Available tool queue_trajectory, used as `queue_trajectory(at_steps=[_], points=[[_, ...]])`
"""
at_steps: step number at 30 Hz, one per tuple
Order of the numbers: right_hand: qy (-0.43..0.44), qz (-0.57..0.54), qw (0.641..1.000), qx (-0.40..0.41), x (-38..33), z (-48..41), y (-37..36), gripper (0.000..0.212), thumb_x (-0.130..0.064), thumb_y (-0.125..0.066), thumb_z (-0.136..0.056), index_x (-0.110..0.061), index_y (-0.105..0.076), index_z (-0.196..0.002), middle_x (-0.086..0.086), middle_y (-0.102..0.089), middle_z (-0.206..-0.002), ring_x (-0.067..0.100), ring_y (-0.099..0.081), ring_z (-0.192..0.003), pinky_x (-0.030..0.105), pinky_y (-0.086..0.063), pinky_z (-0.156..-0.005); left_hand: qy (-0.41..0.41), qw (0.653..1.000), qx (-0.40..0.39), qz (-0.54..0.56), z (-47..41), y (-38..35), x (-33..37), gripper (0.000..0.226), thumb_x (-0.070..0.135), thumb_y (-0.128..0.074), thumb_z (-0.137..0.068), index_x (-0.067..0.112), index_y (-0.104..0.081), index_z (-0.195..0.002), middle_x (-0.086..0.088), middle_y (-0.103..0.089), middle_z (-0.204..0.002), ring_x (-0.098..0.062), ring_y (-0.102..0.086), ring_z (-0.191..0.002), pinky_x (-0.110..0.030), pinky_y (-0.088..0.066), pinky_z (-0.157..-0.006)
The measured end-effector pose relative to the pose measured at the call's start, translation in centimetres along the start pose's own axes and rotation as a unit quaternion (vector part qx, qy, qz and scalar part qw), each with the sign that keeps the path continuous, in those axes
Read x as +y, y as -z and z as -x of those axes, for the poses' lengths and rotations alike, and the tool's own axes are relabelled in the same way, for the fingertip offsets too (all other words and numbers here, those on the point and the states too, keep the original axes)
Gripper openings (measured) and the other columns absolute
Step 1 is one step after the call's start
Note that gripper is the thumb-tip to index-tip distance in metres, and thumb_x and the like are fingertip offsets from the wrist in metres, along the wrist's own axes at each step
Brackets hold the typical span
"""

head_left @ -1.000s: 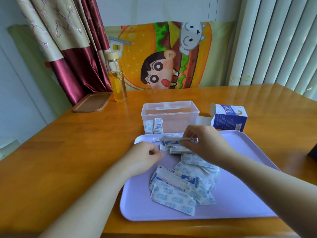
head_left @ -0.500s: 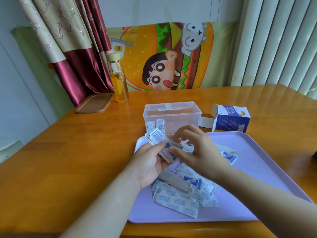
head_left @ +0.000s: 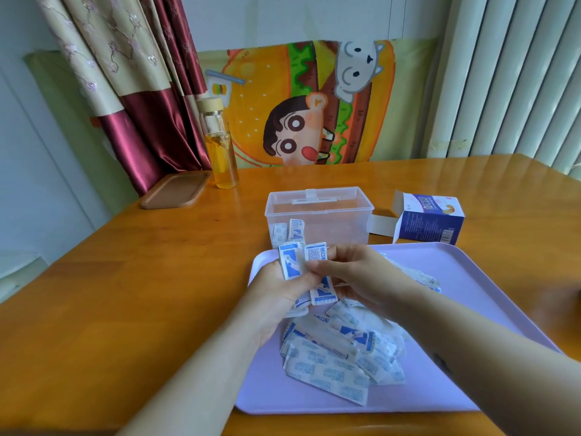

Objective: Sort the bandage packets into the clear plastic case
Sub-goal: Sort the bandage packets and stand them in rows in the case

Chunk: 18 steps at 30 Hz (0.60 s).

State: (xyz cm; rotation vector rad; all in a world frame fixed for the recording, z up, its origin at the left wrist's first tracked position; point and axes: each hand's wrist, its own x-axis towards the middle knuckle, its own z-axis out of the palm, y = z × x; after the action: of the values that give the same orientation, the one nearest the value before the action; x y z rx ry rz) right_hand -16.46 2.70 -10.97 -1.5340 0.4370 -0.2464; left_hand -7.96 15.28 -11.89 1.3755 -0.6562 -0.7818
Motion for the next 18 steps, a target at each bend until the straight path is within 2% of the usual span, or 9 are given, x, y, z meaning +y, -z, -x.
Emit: queue_trajectory(at_steps=[3, 5, 8, 10, 12, 14, 16, 18], points=[[0.006, 0.003, 1.0, 0.03, 0.2, -0.2, 0.0, 0.034, -0.022, -0.072, -0.08, 0.007, -0.063, -0.096, 0.026, -0.067, -0.093, 0.028, -0.05, -0.08, 0.038, -0.041, -0.073, 0.063, 0.993, -0.046, 0.09, 0.3, 0.3, 0.4, 0.026, -0.001, -0.044, -0.095, 0.014, -0.063, -0.102, -0.012, -0.073, -0.092, -0.025, -0.071, -0.082, -0.041, -0.057, -0.077], [0.012, -0.016, 0.999, 0.03, 0.1, 0.0, 0.2, 0.029, -0.025, -0.073, -0.075, 0.0, -0.065, -0.085, 0.021, -0.069, -0.092, 0.027, -0.048, -0.078, 0.034, -0.04, -0.068, 0.079, 0.989, -0.052, 0.111, 0.3, 0.7, 0.3, 0.027, -0.001, -0.039, -0.096, 0.011, -0.062, -0.102, -0.013, -0.074, -0.09, -0.024, -0.071, -0.078, -0.037, -0.057, -0.072], [0.015, -0.07, 0.997, 0.032, -0.9, 0.4, 1.1, 0.023, -0.027, -0.072, -0.065, -0.008, -0.061, -0.071, 0.006, -0.061, -0.061, 0.021, -0.046, -0.062, 0.027, -0.037, -0.063, 0.061, 0.997, -0.021, 0.044, 0.3, 1.1, 0.1, 0.019, 0.004, -0.047, -0.095, 0.012, -0.062, -0.104, -0.007, -0.073, -0.087, -0.016, -0.07, -0.072, -0.027, -0.053, -0.063], [0.016, -0.085, 0.996, 0.028, -1.5, 0.5, 1.3, 0.019, -0.025, -0.071, -0.066, -0.009, -0.064, -0.073, -0.002, -0.055, -0.052, 0.014, -0.04, -0.057, 0.028, -0.036, -0.066, 0.042, 0.999, -0.022, 0.008, 0.2, 0.8, 0.0, 0.015, 0.007, -0.057, -0.091, 0.013, -0.067, -0.101, -0.007, -0.073, -0.093, -0.016, -0.07, -0.079, -0.03, -0.052, -0.069], [0.023, -0.059, 0.998, 0.023, -1.5, 0.5, 0.7, 0.027, -0.026, -0.074, -0.065, -0.007, -0.07, -0.084, 0.005, -0.061, -0.064, 0.016, -0.046, -0.061, 0.033, -0.043, -0.074, 0.016, 0.999, -0.024, -0.044, 0.0, 0.4, 0.1, 0.013, 0.01, -0.065, -0.086, 0.019, -0.073, -0.091, -0.009, -0.073, -0.098, -0.02, -0.07, -0.089, -0.035, -0.053, -0.076], [0.021, -0.041, 0.998, 0.035, -0.9, 0.5, -0.1, 0.021, -0.019, -0.075, -0.073, -0.008, -0.071, -0.09, 0.015, -0.069, -0.082, 0.025, -0.062, -0.073, 0.039, -0.052, -0.082, -0.005, 0.997, -0.014, -0.081, -0.2, -0.2, 0.1, 0.015, 0.011, -0.067, -0.085, 0.023, -0.074, -0.09, -0.009, -0.074, -0.096, -0.025, -0.07, -0.093, -0.041, -0.054, -0.082], [0.011, -0.057, 0.997, 0.053, -0.3, 0.5, -0.6, 0.005, -0.012, -0.07, -0.081, -0.007, -0.07, -0.082, 0.019, -0.071, -0.085, 0.033, -0.067, -0.079, 0.049, -0.054, -0.082, -0.02, 0.995, -0.004, -0.098, -0.3, -0.5, 0.0, 0.015, 0.012, -0.066, -0.086, 0.022, -0.072, -0.094, -0.008, -0.074, -0.094, -0.026, -0.07, -0.092, -0.045, -0.053, -0.085], [-0.001, -0.075, 0.995, 0.071, 0.1, 0.3, -0.4, 0.009, -0.012, -0.067, -0.083, -0.003, -0.069, -0.082, 0.023, -0.071, -0.086, 0.04, -0.066, -0.081, 0.055, -0.052, -0.083, -0.009, 0.995, -0.005, -0.104, -0.2, -0.5, 0.1, 0.015, 0.015, -0.063, -0.09, 0.022, -0.07, -0.101, -0.006, -0.074, -0.095, -0.024, -0.07, -0.093, -0.044, -0.053, -0.086]])
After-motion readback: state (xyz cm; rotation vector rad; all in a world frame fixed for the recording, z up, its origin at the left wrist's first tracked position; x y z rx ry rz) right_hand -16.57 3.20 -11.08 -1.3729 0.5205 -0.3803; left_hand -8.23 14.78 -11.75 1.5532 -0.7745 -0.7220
